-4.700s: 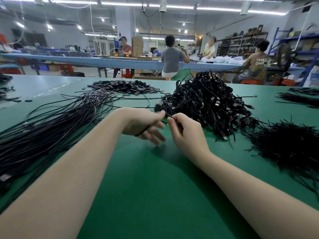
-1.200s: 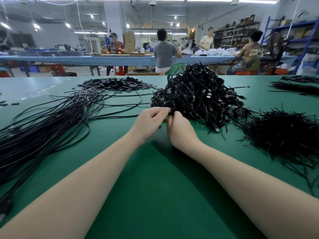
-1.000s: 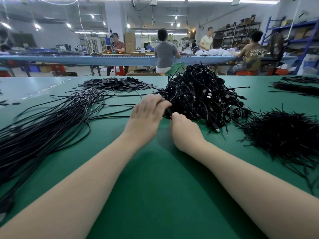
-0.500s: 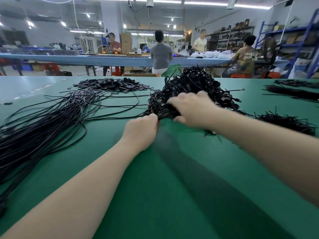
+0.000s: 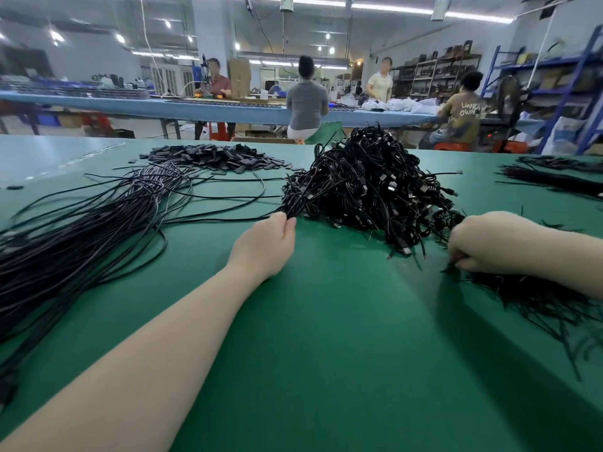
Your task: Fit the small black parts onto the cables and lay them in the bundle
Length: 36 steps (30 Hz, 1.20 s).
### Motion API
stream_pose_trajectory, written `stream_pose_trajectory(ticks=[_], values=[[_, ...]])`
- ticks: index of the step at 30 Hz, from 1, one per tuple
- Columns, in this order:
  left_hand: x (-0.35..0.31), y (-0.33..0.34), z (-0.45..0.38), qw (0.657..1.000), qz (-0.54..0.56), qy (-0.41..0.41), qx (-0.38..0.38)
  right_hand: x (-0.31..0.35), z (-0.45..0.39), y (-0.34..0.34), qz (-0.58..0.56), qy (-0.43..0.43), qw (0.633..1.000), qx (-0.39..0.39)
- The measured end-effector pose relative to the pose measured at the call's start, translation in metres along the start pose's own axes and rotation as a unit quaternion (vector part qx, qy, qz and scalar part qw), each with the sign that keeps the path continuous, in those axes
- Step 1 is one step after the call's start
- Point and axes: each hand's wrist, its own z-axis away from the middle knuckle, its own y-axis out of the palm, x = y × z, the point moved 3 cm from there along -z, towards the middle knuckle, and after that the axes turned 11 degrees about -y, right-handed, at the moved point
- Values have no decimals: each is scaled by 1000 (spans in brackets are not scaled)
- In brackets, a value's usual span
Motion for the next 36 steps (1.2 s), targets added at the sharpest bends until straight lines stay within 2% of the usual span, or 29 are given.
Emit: stream_pose_trajectory(ticks=[2,5,8,10,12,13,16,18,19,23,25,27,31,34,36], values=[[1,0,-1,999,34,-10,26,2,1,0,39,8,999,-16],[8,2,-4,992,93,-32,74,4,2,-2,16,23,999,-25],[14,6,-6,981,150,-53,107,1,2,-3,-83,70,993,-47],[15,7,-8,973,186,-67,121,-7,3,-5,-186,104,974,-81],[15,8,-9,967,204,-79,132,-13,6,-15,-282,125,939,-155],[15,8,-10,964,209,-84,138,-13,9,-23,-323,134,910,-223],[16,11,-10,964,205,-92,144,4,9,-57,-396,135,793,-442],[15,11,-11,967,198,-88,137,30,-4,-79,-438,91,742,-499],[15,10,-11,969,194,-82,132,45,-14,-88,-450,69,732,-508],[15,8,-11,967,221,-50,118,94,-56,-102,-418,40,728,-542],[14,8,-10,980,168,-38,102,113,-72,-94,-444,43,692,-568],[10,9,-9,994,58,-20,87,127,-82,-82,-470,41,655,-591],[2,13,-7,996,-56,22,71,137,-88,-73,-486,13,627,-608],[-2,15,-6,987,-153,37,30,141,-86,-75,-476,3,652,-590],[-6,15,-5,970,-239,54,-13,143,-79,-80,-405,-3,688,-602]])
